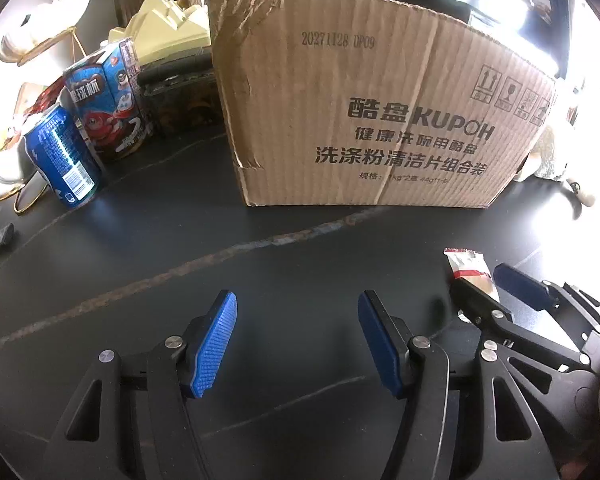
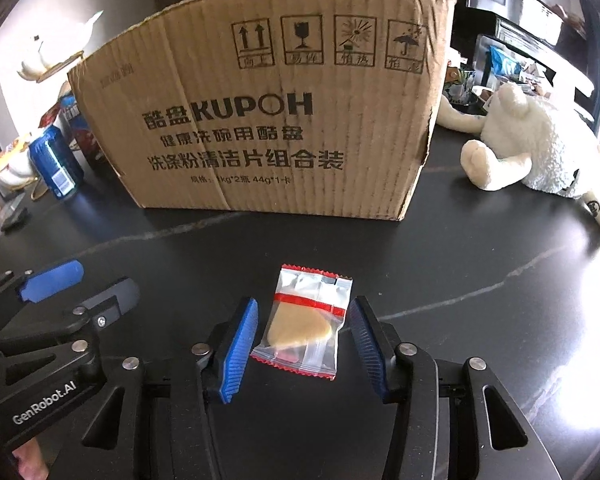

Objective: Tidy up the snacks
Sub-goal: 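Grasp the clear red-striped bread packet with the right tool, then carry the bread packet over the box and open the right tool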

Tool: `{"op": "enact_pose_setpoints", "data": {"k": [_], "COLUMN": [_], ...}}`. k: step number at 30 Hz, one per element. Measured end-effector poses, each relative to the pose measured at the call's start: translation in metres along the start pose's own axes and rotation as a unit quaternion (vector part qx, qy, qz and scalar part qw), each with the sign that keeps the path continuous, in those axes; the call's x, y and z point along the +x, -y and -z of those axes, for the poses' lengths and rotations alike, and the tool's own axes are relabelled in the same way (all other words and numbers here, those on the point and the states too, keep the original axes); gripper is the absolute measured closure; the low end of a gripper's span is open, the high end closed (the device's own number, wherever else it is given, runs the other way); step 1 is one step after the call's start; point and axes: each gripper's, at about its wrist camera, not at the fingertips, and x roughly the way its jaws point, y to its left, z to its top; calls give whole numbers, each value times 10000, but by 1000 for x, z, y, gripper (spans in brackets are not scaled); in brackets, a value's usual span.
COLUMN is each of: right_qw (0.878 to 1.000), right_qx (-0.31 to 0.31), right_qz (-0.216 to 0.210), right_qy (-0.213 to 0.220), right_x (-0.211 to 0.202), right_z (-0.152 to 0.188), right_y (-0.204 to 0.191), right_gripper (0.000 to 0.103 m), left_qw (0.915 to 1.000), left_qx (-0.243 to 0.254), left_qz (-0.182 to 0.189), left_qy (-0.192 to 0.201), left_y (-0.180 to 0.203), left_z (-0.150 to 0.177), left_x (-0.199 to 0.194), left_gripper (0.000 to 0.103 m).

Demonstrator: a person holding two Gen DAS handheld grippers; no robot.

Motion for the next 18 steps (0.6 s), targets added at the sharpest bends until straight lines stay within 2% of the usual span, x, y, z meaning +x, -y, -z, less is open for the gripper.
{"op": "enact_pose_setpoints", "data": {"k": [18], "right_qw": [10000], "right_qx": [78], "right_qz": [8], "right_qy": [21], "right_x": [4], "right_z": [2], "right_y": [5], "right_gripper": [64], "left_qw": [10000], "left_qx": [-59], "left_qz": [-76], "left_qy": [13], "left_y": [-2], "left_z": [2], "left_x": [-1], "left_gripper": [41]}}
